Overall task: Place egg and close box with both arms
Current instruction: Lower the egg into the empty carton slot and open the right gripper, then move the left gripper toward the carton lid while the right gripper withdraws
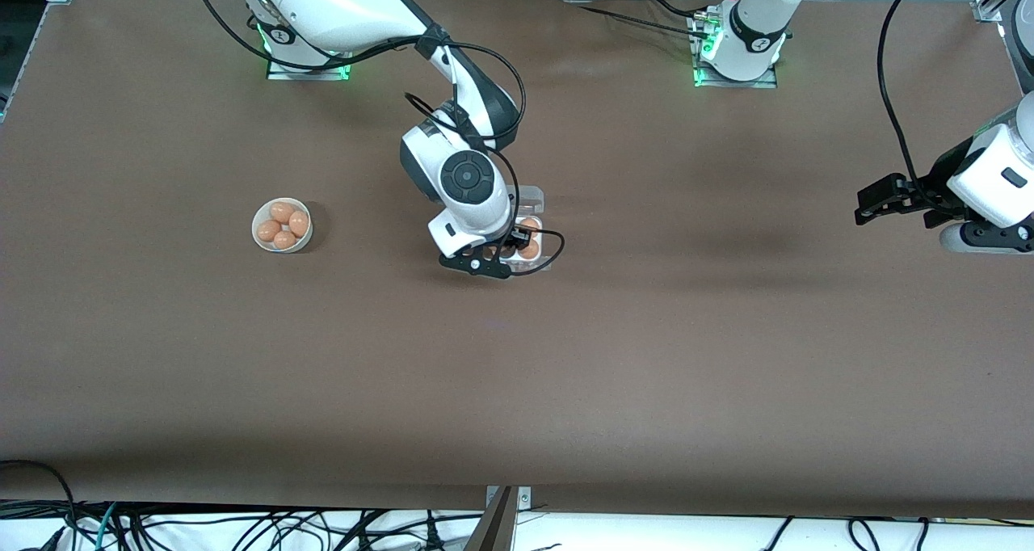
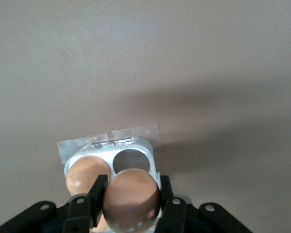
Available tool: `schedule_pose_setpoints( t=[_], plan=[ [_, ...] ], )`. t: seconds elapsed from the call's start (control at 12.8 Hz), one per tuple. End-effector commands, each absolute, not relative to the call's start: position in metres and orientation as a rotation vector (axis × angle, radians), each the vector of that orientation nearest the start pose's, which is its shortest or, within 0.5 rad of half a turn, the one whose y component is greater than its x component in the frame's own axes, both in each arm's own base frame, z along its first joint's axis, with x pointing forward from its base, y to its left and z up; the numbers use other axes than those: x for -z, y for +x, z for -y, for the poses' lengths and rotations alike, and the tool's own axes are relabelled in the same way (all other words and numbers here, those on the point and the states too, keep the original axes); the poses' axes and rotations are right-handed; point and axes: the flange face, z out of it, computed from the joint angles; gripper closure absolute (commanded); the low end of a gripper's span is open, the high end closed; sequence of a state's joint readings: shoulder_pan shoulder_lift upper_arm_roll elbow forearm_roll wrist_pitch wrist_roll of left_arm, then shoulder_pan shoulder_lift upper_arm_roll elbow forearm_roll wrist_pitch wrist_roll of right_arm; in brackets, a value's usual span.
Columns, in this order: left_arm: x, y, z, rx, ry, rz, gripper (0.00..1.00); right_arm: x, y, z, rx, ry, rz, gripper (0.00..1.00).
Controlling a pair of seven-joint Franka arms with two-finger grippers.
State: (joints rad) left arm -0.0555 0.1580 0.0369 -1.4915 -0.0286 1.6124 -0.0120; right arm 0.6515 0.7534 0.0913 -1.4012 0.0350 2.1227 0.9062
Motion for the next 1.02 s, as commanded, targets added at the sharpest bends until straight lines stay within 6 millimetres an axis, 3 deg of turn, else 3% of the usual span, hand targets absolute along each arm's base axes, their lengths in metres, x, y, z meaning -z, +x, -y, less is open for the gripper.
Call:
schedule_pose_setpoints(
  t=[0.0,0.23,0.31,0.47,0.55,0.63,0.94],
  plan=[
    [-0.574,0.609,0.023,-0.061,-3.166,-0.034,0.0,-0.249,0.543,-0.495,-0.089,-3.084,-0.319,1.0],
    [-0.573,0.61,0.028,-0.064,-3.168,-0.046,0.0,-0.239,0.542,-0.496,-0.082,-3.092,-0.336,0.96],
    [-0.573,0.61,0.03,-0.064,-3.168,-0.049,0.0,-0.238,0.543,-0.496,-0.07,-3.091,-0.336,0.85],
    [-0.574,0.608,0.052,-0.066,-3.172,-0.073,0.0,-0.238,0.543,-0.496,-0.069,-3.087,-0.349,0.56],
    [-0.574,0.606,0.067,-0.07,-3.171,-0.061,0.0,-0.237,0.542,-0.496,-0.071,-3.088,-0.356,0.12],
    [-0.574,0.604,0.083,-0.071,-3.17,-0.044,0.0,-0.237,0.543,-0.496,-0.07,-3.088,-0.365,0.0],
    [-0.564,0.592,0.147,-0.115,-3.171,-0.052,0.0,-0.242,0.543,-0.496,-0.065,-3.084,-0.369,0.0]
  ],
)
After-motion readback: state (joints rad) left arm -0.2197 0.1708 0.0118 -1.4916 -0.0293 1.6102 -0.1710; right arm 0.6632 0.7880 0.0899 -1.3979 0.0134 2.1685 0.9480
